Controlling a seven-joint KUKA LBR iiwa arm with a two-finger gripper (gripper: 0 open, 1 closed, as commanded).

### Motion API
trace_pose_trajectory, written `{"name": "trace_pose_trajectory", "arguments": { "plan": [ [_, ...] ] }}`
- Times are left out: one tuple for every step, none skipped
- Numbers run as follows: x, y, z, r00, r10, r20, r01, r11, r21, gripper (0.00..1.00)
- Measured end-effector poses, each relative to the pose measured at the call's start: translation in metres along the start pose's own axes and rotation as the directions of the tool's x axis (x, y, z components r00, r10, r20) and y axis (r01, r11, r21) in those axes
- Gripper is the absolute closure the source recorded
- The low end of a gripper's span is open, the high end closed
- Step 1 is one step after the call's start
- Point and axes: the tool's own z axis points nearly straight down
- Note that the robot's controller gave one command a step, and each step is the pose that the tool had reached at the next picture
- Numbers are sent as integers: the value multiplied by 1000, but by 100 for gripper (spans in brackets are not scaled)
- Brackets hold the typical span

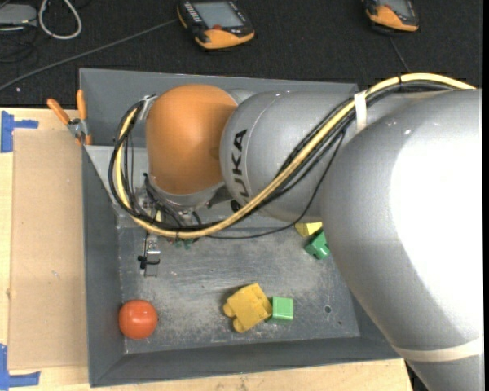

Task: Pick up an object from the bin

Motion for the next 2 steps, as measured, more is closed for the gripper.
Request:
{"name": "trace_pose_trajectory", "arguments": {
  "plan": [
    [-2,-2,-5,1000,5,6,-5,1000,-1,0],
    [-20,-70,67,996,87,-2,-87,996,3,0]
  ]
}}
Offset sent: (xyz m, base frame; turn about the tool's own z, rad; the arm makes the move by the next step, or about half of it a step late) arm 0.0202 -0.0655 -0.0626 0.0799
